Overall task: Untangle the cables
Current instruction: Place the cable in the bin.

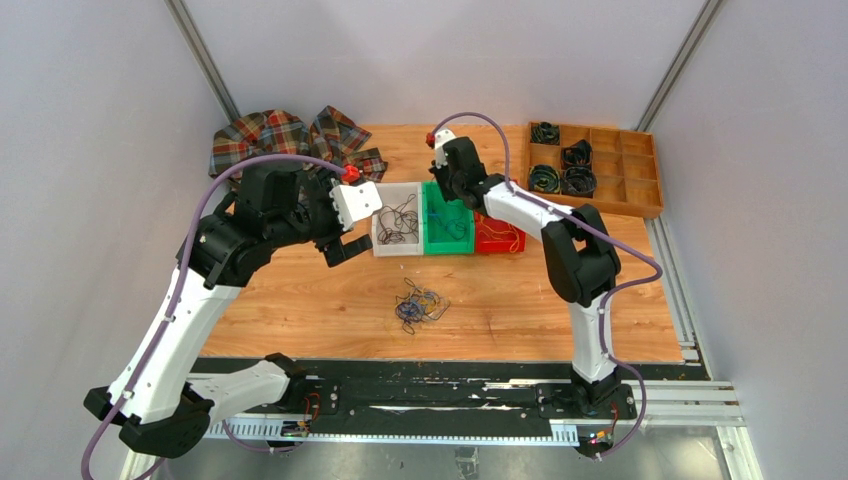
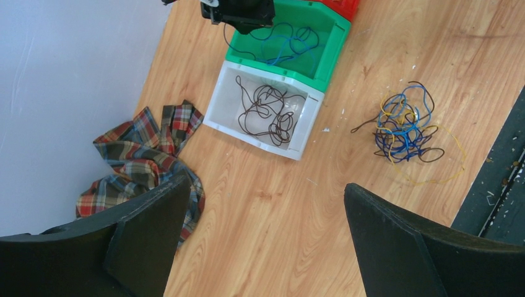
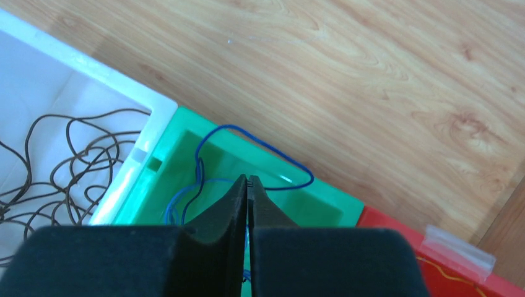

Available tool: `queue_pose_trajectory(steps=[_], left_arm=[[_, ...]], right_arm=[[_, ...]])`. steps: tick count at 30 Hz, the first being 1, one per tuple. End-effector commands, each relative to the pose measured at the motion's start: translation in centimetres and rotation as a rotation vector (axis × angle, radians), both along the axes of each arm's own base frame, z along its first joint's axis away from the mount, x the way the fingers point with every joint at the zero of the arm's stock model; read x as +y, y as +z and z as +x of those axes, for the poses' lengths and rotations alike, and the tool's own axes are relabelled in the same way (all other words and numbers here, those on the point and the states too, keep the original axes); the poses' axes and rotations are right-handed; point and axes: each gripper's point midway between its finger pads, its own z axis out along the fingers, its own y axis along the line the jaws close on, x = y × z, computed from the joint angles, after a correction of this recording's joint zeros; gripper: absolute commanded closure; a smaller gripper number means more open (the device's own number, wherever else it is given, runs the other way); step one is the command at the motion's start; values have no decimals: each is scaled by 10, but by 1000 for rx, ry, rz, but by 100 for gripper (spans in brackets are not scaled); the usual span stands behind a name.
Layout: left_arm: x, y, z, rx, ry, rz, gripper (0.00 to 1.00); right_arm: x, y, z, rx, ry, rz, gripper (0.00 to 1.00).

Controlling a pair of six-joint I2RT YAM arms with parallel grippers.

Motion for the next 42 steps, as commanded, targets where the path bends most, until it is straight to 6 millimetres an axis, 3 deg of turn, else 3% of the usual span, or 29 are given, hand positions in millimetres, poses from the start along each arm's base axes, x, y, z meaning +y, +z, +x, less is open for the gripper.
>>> queue_pose_trajectory(steps=[1,4,9,12,15,21,33,42], left_arm=[[1,2,-4,-8,-12,-6,0],[1,3,-5,-12,-12,-9,0],[3,3,-6,-17,-13,-5,0],[3,4,-6,-24,-15,-5,0],[2,5,-6,-25,-18,-5,0],[1,5,-8,-14,-27,-5,0],[0,8,-7,-9,-29,-11,0],[0,7,-7,-6,-28,-11,0]], right_arm=[[-3,21,-7,-29,7,39,94],[-4,37,-5,-57,25,48,72],[-14,68,11,-57,63,110,50],[-8,65,12,-27,179,132,29],[-5,57,12,-14,266,102,27],[4,41,11,23,411,133,32],[2,22,13,107,465,218,48],[-2,24,3,79,452,240,86]])
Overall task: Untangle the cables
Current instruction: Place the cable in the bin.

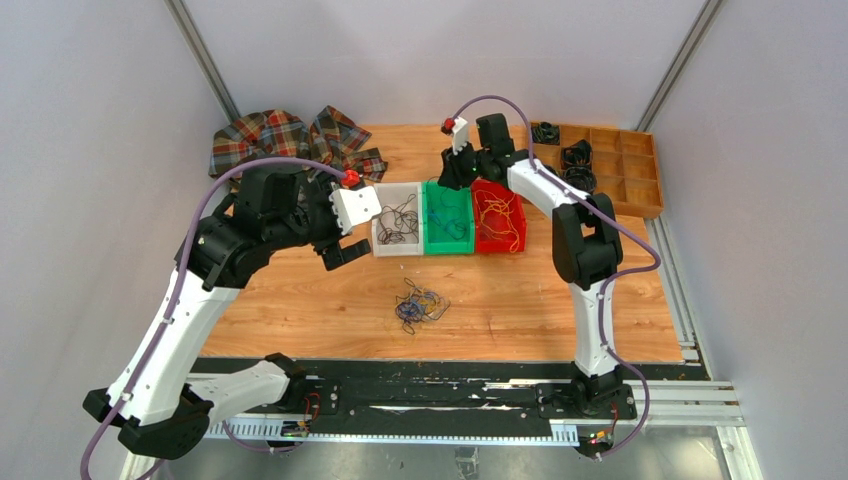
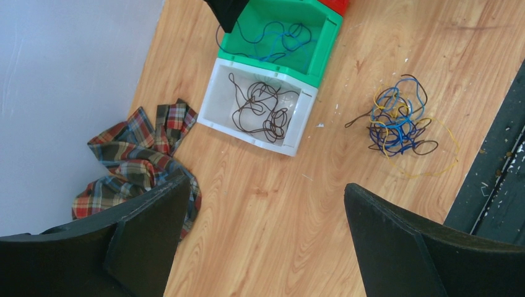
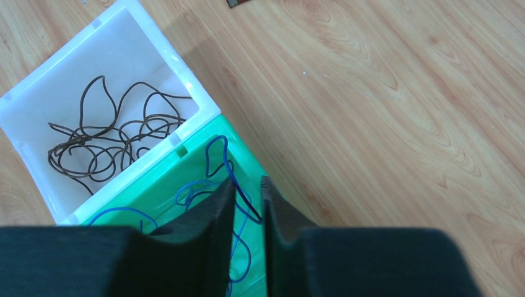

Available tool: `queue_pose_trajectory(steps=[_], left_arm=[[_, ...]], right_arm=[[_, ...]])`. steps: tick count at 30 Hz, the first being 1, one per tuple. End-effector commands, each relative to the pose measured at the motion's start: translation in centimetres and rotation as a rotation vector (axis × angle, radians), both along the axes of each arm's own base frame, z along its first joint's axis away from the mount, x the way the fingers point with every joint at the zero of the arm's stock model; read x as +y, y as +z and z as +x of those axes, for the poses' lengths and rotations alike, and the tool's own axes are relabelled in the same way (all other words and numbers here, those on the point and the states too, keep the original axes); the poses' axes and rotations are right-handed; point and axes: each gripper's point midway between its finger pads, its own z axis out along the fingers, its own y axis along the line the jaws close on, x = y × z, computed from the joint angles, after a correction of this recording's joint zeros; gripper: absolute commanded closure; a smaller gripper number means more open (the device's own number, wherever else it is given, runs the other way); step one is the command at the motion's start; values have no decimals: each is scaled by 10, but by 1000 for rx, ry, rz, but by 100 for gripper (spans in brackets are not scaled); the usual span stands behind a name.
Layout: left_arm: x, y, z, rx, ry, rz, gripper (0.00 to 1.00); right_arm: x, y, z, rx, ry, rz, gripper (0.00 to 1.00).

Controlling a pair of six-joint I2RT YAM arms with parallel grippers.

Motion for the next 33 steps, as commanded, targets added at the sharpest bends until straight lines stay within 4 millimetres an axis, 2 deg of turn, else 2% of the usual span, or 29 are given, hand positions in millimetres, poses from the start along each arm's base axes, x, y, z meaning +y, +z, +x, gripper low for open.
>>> queue_pose_trajectory(steps=[1,4,6,9,11,14,19,23,26,29,33], left_arm=[[-2,11,-1,-19,-9,-24,0],[-2,11,-1,-18,-8,-25,0],[-1,12,-2,-21,-7,-26,0],[-1,13,-2,-24,-9,-28,0],[-1,13,-3,-26,-10,-30,0],[-1,13,-3,-26,-11,-30,0],[0,13,-5,-26,-9,-31,0],[1,11,-7,-24,-13,-27,0],[2,9,-7,-22,-14,-23,0],[2,4,-8,-13,-14,-15,0],[6,-2,-8,-11,-8,6,1]], right_arm=[[-6,16,-3,-47,-14,32,90],[-9,24,-5,-67,-44,42,98],[-11,30,-9,-80,-53,53,99],[-13,28,-17,-75,-65,44,99],[-12,18,-22,-68,-71,7,99],[-6,-6,-30,-47,-72,-78,99],[-8,-44,-30,-25,-121,-245,99],[-13,-53,-21,-33,-193,-316,99],[-15,-49,-13,-62,-236,-324,99],[-17,-41,-6,-95,-266,-345,89],[-18,-6,-7,-176,-287,-324,78]])
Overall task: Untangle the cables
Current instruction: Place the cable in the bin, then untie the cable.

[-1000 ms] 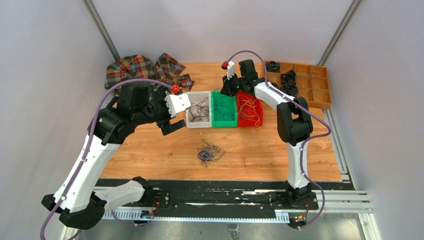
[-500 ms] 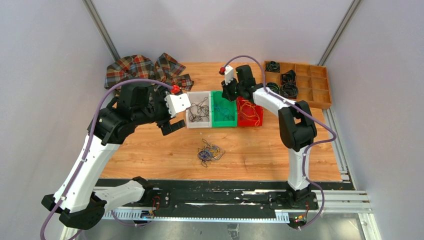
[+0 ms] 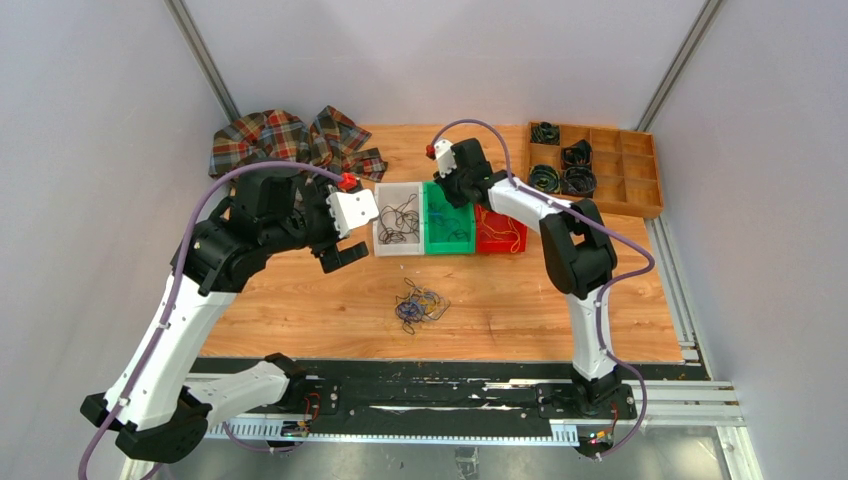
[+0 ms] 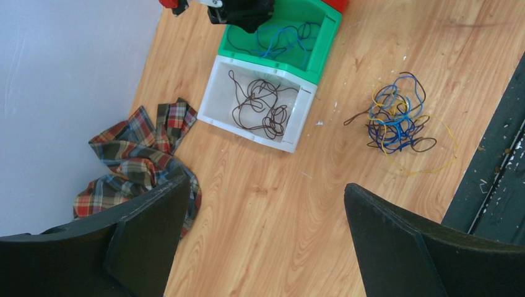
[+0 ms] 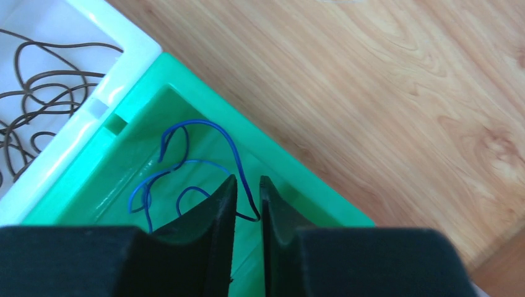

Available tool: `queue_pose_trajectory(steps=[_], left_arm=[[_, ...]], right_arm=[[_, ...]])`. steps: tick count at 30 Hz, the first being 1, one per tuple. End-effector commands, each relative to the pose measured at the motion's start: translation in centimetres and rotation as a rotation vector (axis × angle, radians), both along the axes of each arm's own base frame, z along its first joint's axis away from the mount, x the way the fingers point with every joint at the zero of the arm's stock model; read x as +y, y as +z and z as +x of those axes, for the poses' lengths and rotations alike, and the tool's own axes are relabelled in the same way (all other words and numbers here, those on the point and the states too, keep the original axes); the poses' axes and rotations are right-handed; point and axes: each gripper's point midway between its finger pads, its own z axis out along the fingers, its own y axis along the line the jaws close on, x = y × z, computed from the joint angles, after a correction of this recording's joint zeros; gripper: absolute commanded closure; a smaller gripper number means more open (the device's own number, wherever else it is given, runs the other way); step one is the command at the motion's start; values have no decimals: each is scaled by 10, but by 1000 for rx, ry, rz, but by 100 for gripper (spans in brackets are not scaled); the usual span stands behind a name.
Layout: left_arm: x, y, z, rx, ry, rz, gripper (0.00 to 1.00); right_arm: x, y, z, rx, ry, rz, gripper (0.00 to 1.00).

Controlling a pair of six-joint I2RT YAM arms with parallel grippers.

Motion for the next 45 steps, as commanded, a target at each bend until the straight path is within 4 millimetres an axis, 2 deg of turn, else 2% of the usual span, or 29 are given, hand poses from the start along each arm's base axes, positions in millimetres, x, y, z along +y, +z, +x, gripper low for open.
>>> queue_pose_trajectory(steps=[1,3,5,8,12,15,18,20,21,24,27,31,33,36,39,45], left_arm=[[4,-4,-3,-4,-4,15,1],[6,-7,-3,3,-2,31,2],[7,-9,-1,8,6,45,2],[11,-13,1,12,22,66,2],[15,-16,2,20,36,89,2],[16,-21,3,32,43,100,2],[16,-34,5,76,63,111,2],[15,-46,7,112,72,126,2],[14,-53,7,133,74,133,2],[11,-74,8,199,81,137,2],[3,-96,10,227,67,120,2],[-9,-123,16,267,44,102,1],[-17,-136,21,295,40,87,0],[-31,-159,20,342,-19,66,4],[-41,-182,20,329,-120,76,9],[-50,-229,24,401,-226,145,21]], right_arm=[[-1,57,9,-155,-36,13,75],[-2,69,7,-196,-34,40,67],[-2,91,4,-226,-30,57,58],[-5,101,-1,-220,-36,56,45],[-13,110,-9,-217,-63,58,41],[-20,127,-19,-228,-103,97,39],[-24,149,-39,-238,-123,177,36],[-27,162,-54,-248,-159,257,30],[-33,164,-63,-243,-190,281,29],[-50,157,-88,-199,-283,341,27],[-53,150,-120,-145,-293,471,26],[-52,116,-154,-66,-251,530,26],[-53,102,-164,-37,-230,518,25],[-55,93,-175,-11,-224,495,27],[-56,92,-184,-5,-210,474,36],[-61,96,-199,-57,-225,443,42]])
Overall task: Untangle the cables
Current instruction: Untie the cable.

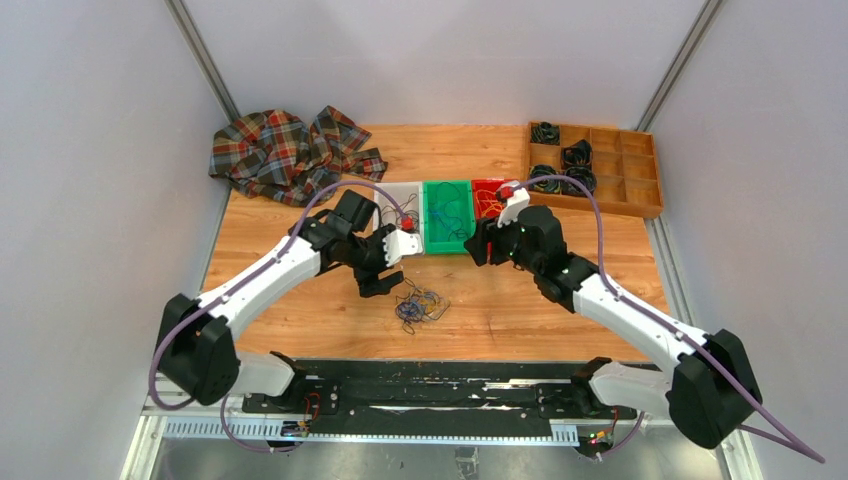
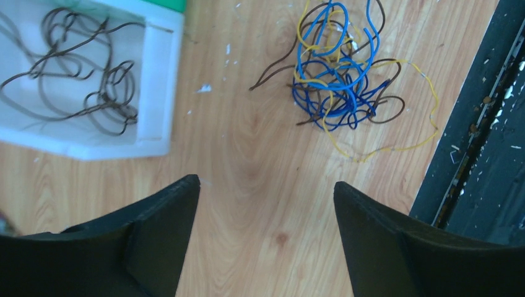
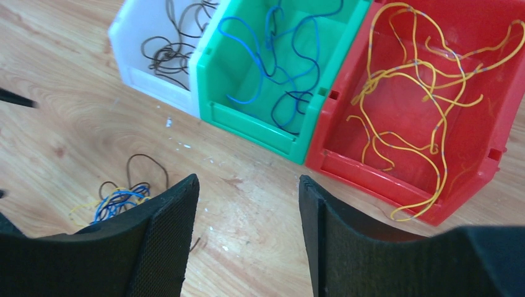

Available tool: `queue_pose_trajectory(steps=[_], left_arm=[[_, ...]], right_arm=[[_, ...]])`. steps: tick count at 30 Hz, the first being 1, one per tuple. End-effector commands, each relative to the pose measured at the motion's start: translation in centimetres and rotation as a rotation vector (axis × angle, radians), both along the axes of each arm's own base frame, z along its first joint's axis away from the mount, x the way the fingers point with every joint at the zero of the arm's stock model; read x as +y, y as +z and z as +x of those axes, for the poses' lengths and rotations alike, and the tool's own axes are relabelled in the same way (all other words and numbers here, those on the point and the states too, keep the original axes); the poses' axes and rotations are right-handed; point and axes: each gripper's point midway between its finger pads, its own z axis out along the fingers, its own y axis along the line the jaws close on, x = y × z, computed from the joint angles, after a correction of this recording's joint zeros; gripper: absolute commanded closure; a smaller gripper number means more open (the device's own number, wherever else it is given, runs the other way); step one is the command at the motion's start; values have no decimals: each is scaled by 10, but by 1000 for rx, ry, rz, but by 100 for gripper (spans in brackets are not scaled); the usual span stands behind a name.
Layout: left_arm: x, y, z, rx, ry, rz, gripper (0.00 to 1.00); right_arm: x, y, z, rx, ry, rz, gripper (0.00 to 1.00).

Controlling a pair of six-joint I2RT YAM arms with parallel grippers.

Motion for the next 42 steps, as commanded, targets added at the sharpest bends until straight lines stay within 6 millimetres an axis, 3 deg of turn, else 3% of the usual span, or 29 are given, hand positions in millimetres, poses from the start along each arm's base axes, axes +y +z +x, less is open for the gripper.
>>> queue_pose_trajectory(steps=[1,8,16,22,24,28,31,35,39,42], left_arm=[[-21,-18,11,-2,-118,-51,22],[-35,-50,17,21,-203,-68,27],[-40,-60,4,93,-294,-81,35],[-39,-69,8,83,-309,-29,38],[-38,-75,10,82,-299,2,45],[-38,-77,20,69,-246,40,70],[-38,-62,26,35,-209,44,81],[-34,-26,31,-38,-171,30,95],[-32,14,26,-48,-136,2,96],[-31,45,22,-52,-102,-21,96]], right_arm=[[-5,3,-13,-36,-28,-13,43],[-13,19,-21,-91,-57,22,47],[-14,26,-24,-96,-60,49,48],[-14,32,-24,-102,-62,57,51],[-15,33,-25,-102,-65,59,53],[-18,34,-27,-107,-73,74,58],[-17,34,-29,-106,-65,82,61],[-14,36,-31,-109,-49,95,65],[-10,42,-33,-122,-31,121,66],[-2,52,-37,-152,5,165,52]])
